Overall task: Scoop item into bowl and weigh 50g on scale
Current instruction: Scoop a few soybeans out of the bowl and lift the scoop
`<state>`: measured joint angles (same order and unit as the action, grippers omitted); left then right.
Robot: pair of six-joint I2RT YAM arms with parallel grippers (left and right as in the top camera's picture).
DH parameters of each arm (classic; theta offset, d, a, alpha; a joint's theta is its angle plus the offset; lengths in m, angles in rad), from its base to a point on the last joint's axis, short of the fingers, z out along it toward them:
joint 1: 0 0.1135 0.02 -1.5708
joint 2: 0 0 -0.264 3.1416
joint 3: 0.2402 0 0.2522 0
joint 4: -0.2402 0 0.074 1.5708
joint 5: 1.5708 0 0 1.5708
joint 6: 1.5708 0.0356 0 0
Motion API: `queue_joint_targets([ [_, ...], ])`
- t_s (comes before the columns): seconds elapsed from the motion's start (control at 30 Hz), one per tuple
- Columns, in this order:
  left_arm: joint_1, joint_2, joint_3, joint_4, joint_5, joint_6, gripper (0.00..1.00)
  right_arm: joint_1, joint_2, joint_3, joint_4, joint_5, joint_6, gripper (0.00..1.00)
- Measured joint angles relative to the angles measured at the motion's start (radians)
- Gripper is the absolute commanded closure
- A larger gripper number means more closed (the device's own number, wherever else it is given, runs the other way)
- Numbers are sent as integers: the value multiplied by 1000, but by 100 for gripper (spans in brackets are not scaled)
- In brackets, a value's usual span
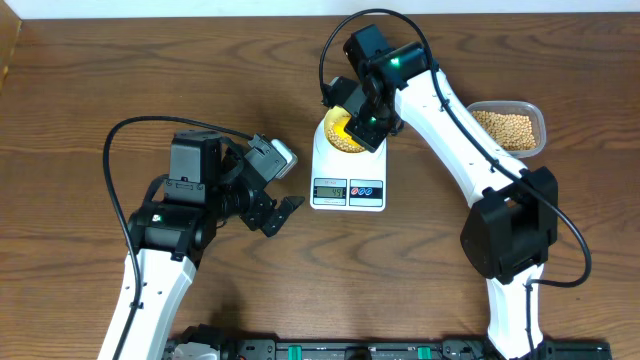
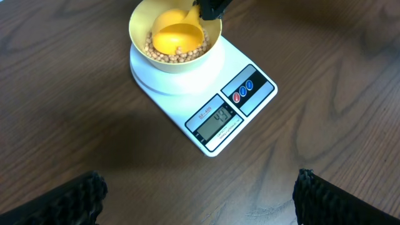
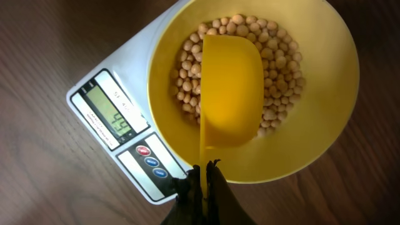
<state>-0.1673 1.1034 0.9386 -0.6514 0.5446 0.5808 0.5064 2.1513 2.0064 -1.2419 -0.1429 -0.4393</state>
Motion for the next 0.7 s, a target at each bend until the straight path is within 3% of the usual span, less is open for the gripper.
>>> queue_joint_targets([
  [0.7, 0, 0, 0, 0, 0, 0, 2, -43, 0, 0, 0, -101, 5, 99],
])
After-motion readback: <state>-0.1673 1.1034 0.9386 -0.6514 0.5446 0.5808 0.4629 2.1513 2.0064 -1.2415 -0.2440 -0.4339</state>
